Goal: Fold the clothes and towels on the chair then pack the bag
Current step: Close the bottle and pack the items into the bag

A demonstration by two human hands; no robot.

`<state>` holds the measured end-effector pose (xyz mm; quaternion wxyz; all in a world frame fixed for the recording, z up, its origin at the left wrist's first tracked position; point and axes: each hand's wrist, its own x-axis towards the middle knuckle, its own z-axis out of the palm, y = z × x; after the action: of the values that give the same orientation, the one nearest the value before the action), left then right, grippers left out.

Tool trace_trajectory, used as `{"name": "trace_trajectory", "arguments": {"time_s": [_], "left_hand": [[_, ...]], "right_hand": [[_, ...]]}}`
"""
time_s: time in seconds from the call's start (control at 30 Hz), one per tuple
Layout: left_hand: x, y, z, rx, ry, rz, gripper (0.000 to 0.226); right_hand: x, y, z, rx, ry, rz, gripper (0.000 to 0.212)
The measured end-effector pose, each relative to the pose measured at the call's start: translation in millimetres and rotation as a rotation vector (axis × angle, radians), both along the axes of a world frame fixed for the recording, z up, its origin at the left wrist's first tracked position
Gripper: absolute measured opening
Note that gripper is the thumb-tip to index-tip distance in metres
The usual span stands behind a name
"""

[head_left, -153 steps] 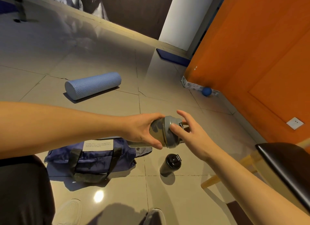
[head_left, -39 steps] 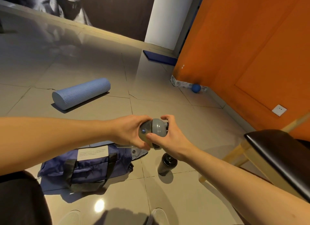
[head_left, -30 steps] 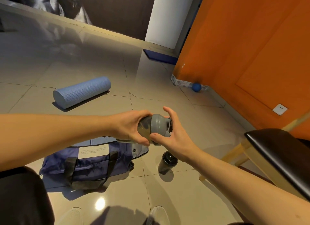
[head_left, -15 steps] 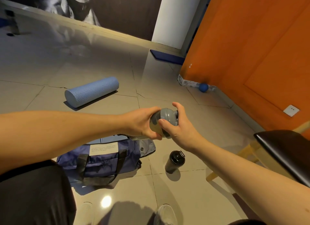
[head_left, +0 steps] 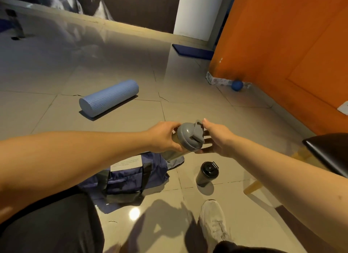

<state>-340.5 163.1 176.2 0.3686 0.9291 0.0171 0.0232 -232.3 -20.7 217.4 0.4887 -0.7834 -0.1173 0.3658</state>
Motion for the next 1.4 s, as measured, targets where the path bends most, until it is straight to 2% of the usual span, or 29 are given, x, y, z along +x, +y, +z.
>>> {"name": "trace_trajectory", "arguments": {"time_s": [0.1,0.2,0.37,0.5,0.6,0.7,0.8,0.9,1.0,1.07,1.13,1.23,1.3,1.4], "left_hand": [[15,6,-22,-0.034,0.034,-0.007,0.075],[43,5,-53,-0.056,0.045,0.021,0.076],[92,3,-101,-0.147,0.029,0.087,0.071],[107,-1,-143,-0.159,0.118,0.141,0.076],[105,-8,-174,-0.013,0.234,0.282,0.073],[96,-14,-196,0.355,0.412,0.342,0.051],[88,-14,-208,0.542,0.468,0.333,0.041],[87,-9,-210,0.62,0.505,0.387,0.044],[87,-3,-213,0.634,0.541,0.459,0.045],[87,3,-216,0.636,0.57,0.502,0.045],[85,7,-216,0.644,0.61,0.541,0.052],[85,9,-217,0.674,0.653,0.568,0.061],[86,8,-219,0.698,0.672,0.564,0.054],[85,9,-220,0.769,0.602,0.511,0.047]], "right_hand": [[28,-1,-28,0.029,0.26,-0.046,0.048],[54,6,-60,0.083,0.404,-0.094,0.047],[96,19,-109,0.101,0.318,-0.165,0.044],[115,27,-155,0.037,0.236,-0.143,0.043],[117,35,-193,0.011,0.25,-0.127,0.044],[119,42,-234,-0.025,0.246,-0.152,0.051],[124,53,-273,-0.002,0.242,-0.162,0.057],[123,66,-286,0.016,0.286,-0.203,0.06],[126,73,-308,0.001,0.273,-0.189,0.053],[128,75,-307,-0.04,0.26,-0.172,0.056],[125,76,-297,-0.002,0.339,-0.177,0.059],[126,77,-294,0.075,0.522,-0.168,0.048],[127,78,-299,0.063,0.555,-0.11,0.051],[129,83,-309,0.013,0.541,-0.09,0.052]]}}
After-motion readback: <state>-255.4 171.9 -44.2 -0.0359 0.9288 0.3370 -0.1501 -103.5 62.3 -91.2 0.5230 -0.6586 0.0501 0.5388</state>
